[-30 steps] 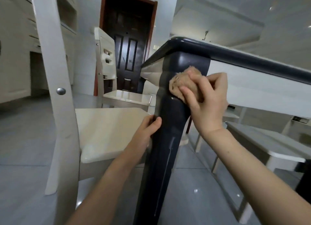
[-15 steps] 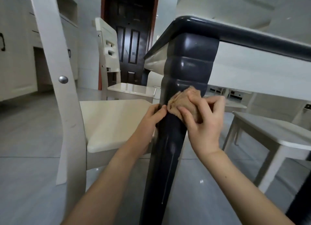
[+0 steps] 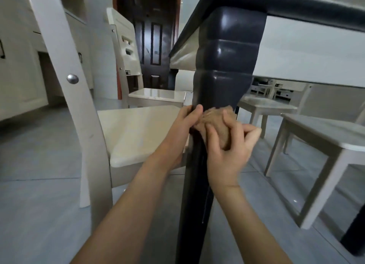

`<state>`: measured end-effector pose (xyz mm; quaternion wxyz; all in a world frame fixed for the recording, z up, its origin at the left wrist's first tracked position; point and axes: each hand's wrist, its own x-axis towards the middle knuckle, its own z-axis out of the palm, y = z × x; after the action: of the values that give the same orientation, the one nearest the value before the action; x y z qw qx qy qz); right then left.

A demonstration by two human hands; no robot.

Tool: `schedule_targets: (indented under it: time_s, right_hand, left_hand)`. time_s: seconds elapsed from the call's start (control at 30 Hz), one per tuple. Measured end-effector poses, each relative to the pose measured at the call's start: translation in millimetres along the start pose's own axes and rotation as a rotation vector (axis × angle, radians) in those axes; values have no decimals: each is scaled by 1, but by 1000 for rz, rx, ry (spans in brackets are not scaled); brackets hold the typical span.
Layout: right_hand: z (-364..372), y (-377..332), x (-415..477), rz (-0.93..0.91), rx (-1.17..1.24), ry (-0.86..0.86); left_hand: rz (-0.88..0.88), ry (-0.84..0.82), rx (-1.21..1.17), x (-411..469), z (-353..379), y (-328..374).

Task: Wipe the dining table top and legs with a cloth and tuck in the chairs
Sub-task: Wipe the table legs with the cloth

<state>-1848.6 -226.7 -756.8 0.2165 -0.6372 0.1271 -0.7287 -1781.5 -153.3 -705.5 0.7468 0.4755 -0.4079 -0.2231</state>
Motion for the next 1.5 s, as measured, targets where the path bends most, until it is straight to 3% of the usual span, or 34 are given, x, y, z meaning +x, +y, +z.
schedule_targets:
  time_s: [0.07,0.17,0.27,0.33,0.47,0.57,0.77,0.87,1.0,1.17,1.33,1.5]
  right_hand:
    - [2,-2,8,5,25,34]
    - [-14,19,-48,45,16,-48]
    - [-46,44,-137,433,-58,-198]
    - [-50,47,-160,514,-140,-257]
    - [-15,16,-97,268,-10,-45]
    - [0,10,-61,193,39,74]
    - [-22,32,-149,486,-67,56]
    - [-13,28,-138,497,-102,117]
    - [11,4,-69,377,-68,232]
    - [4,18,-91,321,-94,165]
    - [-23,49,-168,558,-77,-6]
    - [-7,21,-115,373,-113,106]
  left_hand:
    - [16,-15,-4,2,-2,0]
    - [-13,-14,3,0,-2,0]
    - [-45,8,68,1,-1,-1]
    - [-52,23,78,2,-1,-2]
    - [-26,32,90,6,-2,-5]
    - [0,32,113,9,-5,-8]
    - [12,9,161,12,-8,-11]
    - [16,1,156,12,-9,-14]
    - [36,13,138,13,-9,-16]
    - [49,13,141,13,-10,-15]
    - [17,9,181,12,-9,-11]
    - [56,-2,303,9,-11,-15]
